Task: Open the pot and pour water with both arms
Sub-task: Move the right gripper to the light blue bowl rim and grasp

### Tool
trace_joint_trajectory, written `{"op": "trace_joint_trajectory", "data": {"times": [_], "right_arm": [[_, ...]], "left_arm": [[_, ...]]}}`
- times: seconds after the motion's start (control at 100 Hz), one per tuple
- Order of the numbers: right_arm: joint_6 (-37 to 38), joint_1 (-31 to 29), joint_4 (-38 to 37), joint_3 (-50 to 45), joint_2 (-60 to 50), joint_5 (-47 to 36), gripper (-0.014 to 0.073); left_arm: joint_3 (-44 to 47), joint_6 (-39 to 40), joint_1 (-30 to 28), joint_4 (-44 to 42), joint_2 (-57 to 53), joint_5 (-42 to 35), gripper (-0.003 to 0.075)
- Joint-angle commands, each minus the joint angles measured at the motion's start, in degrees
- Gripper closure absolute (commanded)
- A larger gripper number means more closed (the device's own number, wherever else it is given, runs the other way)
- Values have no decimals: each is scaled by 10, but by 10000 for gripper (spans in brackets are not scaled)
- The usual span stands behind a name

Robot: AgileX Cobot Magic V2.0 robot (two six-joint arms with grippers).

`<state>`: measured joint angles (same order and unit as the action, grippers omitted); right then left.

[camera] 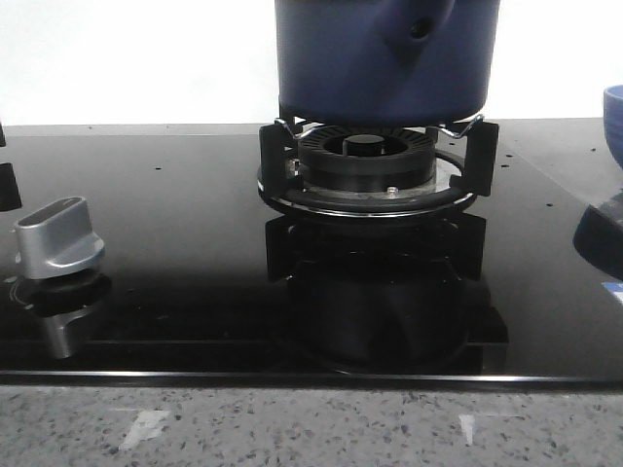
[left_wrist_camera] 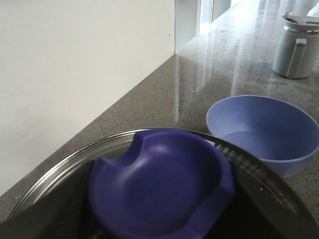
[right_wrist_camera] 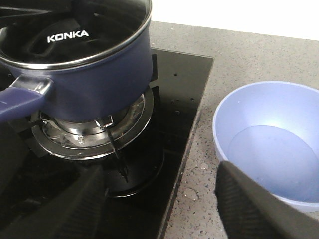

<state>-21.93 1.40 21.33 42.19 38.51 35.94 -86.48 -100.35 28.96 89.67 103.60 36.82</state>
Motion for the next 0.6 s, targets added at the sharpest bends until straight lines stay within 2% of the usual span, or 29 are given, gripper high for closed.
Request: {"op": "trace_joint_trajectory", "data": {"times": [0.0, 0.33, 0.47, 0.59], "right_arm": [[2, -2, 4, 20, 3, -34, 158], [18, -4, 4, 66, 48, -25, 160], [53, -45, 4, 106, 106, -7, 160], [87, -105, 4, 151, 161, 6, 160]], "left_arm": [[-21, -1, 5, 41, -31, 14, 407], [-32, 7, -21, 61, -79, 10, 405], [-34, 32, -55, 57, -111, 10, 405], [-34, 57, -99, 53, -136, 16, 405]]}}
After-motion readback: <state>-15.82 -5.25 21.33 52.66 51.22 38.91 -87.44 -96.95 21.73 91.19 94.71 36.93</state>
